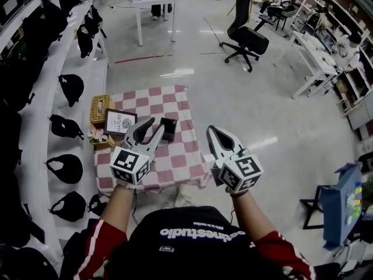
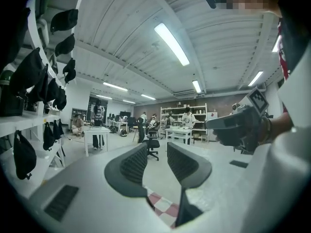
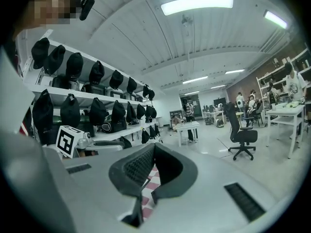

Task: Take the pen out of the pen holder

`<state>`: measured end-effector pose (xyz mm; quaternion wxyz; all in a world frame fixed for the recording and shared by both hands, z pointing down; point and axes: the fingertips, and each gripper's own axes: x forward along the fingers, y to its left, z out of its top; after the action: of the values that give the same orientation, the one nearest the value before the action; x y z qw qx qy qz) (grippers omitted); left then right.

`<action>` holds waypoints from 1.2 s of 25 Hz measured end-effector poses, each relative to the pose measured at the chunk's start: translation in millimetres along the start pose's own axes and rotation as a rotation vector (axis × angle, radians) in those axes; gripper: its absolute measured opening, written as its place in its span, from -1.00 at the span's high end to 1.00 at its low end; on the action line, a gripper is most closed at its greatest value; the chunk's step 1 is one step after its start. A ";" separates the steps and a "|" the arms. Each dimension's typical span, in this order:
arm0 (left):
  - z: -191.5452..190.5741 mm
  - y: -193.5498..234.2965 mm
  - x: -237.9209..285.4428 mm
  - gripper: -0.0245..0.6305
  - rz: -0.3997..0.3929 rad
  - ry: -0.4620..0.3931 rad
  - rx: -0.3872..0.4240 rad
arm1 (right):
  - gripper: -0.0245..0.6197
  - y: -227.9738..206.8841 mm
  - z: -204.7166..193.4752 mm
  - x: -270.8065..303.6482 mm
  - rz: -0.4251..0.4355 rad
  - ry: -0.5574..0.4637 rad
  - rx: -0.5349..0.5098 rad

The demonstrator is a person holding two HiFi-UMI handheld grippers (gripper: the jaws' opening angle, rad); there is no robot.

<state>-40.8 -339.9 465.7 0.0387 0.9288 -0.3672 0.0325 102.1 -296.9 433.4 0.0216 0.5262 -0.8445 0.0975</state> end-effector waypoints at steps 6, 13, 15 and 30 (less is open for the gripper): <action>-33.1 -0.8 30.2 0.56 -0.004 0.069 0.026 | 0.91 -20.0 -14.5 8.0 -0.008 0.023 0.017; -82.8 2.8 64.4 0.56 0.018 0.189 0.076 | 0.91 -38.1 -31.0 23.2 0.014 0.061 0.036; -94.6 4.5 73.1 0.56 0.022 0.213 0.078 | 0.91 -44.2 -38.1 29.2 0.021 0.076 0.043; -180.1 23.4 122.9 0.56 0.095 0.345 0.043 | 0.91 -89.8 -73.9 71.8 0.065 0.137 0.057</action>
<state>27.0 -423.2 656.9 0.0796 0.8916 -0.3979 0.2012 145.5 -384.9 528.6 0.0610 0.4909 -0.8546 0.1581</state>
